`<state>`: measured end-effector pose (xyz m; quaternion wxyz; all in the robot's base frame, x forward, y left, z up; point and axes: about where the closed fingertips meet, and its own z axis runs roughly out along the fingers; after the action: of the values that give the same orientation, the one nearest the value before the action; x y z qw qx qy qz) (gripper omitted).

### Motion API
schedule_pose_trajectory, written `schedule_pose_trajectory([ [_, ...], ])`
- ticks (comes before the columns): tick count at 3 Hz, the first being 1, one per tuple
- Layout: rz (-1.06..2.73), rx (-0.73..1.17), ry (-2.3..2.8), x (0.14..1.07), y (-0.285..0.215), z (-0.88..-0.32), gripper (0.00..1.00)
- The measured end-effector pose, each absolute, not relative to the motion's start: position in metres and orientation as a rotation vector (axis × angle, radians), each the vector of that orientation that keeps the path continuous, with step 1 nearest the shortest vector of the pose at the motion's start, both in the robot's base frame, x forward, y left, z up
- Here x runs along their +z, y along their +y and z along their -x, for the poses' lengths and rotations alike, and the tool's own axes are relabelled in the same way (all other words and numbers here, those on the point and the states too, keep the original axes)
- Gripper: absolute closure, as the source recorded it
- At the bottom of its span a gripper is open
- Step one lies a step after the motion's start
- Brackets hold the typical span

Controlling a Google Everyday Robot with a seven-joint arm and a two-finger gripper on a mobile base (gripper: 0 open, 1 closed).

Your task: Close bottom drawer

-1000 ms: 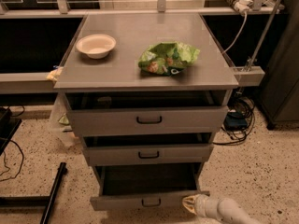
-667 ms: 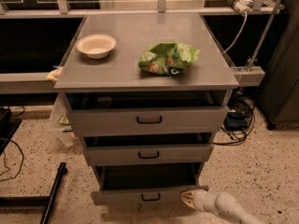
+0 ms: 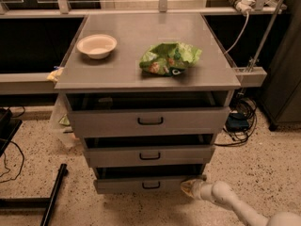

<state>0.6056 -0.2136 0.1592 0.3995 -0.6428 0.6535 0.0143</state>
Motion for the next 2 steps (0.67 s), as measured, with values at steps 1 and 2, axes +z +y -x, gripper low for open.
schedule_pose_trajectory([
  [1,1.621,0.032,1.665,0.1549,-0.2117,-0.6331,1.00],
  [2,1.621,0.032,1.665,0.1549,-0.2117,-0.6331,1.00],
])
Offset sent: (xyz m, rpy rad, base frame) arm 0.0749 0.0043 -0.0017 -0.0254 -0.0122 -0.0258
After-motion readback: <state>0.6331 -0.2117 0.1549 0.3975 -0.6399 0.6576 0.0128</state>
